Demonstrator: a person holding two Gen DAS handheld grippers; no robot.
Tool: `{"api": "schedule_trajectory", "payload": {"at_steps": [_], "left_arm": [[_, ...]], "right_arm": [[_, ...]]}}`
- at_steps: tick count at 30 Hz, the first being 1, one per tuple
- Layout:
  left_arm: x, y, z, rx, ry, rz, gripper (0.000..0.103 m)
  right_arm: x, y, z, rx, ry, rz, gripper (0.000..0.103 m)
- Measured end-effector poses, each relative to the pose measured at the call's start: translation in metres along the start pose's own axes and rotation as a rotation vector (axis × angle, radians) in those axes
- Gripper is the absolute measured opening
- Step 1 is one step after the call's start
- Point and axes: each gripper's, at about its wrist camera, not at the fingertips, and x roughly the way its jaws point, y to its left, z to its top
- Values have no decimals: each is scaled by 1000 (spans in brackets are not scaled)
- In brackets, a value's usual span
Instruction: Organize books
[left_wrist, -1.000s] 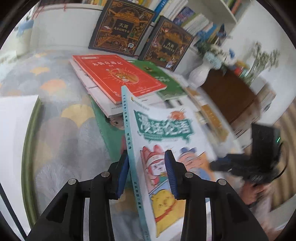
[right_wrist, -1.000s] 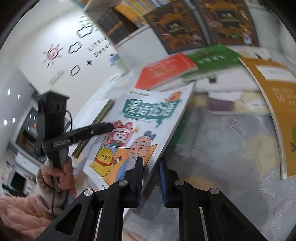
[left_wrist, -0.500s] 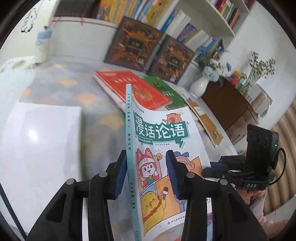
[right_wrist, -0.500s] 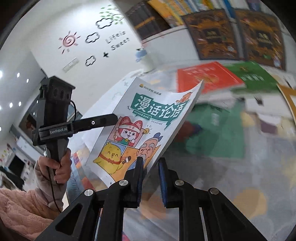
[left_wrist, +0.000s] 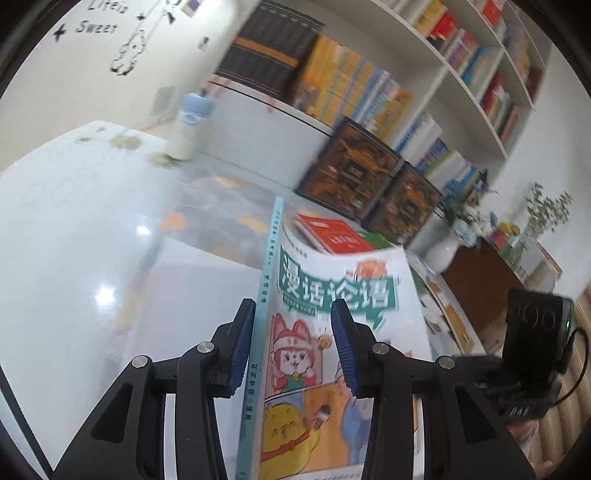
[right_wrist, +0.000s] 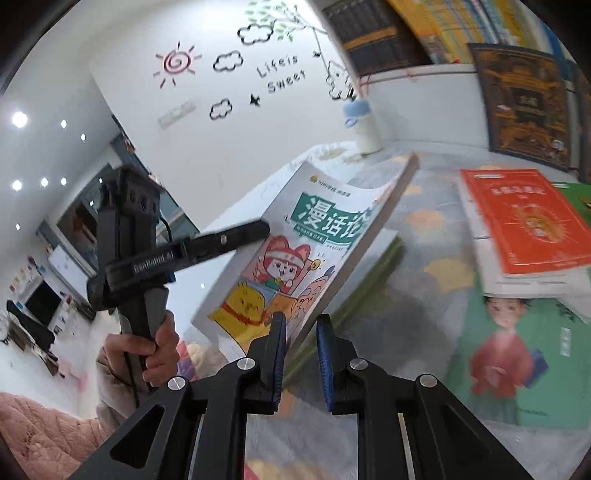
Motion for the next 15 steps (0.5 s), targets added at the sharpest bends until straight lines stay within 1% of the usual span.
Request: {"api": "schedule_trajectory", "payload": {"at_steps": [2,6,10,12,15], "left_arm": [[-1,5,1,6,-6,28,38],[1,19,5,-28,5,80,38],[-1,43,4,-104,17,60,38],[1,51,2,-132,32,85,38],[3,54,0,-135,39,104,38]], "right_arm": [[16,1,-2,9,26,9,16],[48,-5,-9,48,86,45,16],[54,-6,-10,53,84,61,16],[57,-12,-10,75,82,72,16],[59,-13,-12,92,87,67,16]]}}
